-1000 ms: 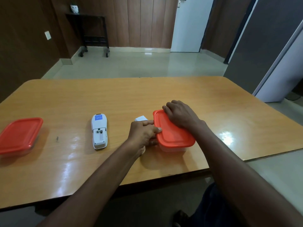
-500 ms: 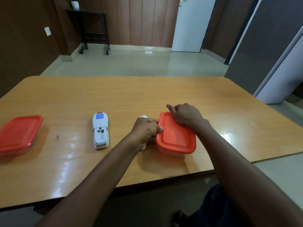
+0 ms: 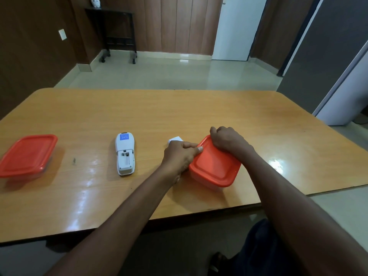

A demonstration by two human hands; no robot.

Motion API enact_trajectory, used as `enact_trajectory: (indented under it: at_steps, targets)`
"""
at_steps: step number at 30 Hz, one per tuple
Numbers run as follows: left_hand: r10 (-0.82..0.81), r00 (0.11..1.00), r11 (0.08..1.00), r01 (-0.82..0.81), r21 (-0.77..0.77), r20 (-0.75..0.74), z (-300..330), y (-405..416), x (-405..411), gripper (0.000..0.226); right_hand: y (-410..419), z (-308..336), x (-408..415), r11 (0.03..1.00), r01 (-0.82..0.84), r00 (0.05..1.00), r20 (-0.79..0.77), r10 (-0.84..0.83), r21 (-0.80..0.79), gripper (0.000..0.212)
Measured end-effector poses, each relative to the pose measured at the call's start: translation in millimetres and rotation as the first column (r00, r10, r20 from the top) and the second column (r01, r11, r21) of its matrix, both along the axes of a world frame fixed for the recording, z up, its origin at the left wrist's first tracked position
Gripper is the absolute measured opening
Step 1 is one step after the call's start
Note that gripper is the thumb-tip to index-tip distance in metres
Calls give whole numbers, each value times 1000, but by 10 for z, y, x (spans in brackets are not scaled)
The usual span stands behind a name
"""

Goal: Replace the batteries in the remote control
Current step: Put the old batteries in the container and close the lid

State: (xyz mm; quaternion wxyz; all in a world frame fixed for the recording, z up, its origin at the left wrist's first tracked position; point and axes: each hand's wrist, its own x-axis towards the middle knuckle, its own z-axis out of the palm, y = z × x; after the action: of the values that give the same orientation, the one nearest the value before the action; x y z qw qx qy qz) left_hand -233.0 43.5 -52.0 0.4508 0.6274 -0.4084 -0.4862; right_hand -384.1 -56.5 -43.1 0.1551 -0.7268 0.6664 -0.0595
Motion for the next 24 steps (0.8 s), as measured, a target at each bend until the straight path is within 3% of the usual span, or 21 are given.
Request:
enact_trajectory:
  at_steps: [4, 7, 9, 11, 14, 17, 20, 22, 24]
  targets:
    - [69, 935, 995, -42, -86, 347, -34, 184, -120, 33, 141, 52, -42, 979, 154, 982, 134, -137, -133, 58]
    - [120, 890, 986, -55, -157, 440, -15, 264, -223, 32, 252, 78, -128, 938, 281, 950, 200, -241, -203, 54]
    - [152, 875, 983, -84, -165, 460, -23, 264, -242, 32, 371, 80, -177, 903, 367, 929, 122, -348, -224, 61]
    - [177, 887, 978, -111, -175, 426, -25, 260, -264, 31, 432, 82, -219, 906, 400, 916, 106, -388, -136, 71]
    - [165, 959, 969, -114, -219, 231, 30, 318, -328, 28, 476, 231, -210, 933, 358, 881, 321, -349, 31, 72]
    - [226, 964, 954, -191, -230, 137, 209, 357, -296, 32, 520, 404, -105, 951, 309, 792, 557, -249, -14, 61]
    - [320, 947, 940, -315, -129, 15, 405, 258, -144, 34, 678, 451, 124, 980, 197, 618, 772, -147, 29, 56]
    - [355, 928, 928, -364, -74, -113, 506, 193, -44, 47, 814, 443, 327, 988, 152, 533, 839, -108, 31, 52]
    - [387, 919, 909, -394, -136, -72, 551, 171, 6, 61, 932, 473, 484, 974, 208, 546, 836, -43, -86, 50]
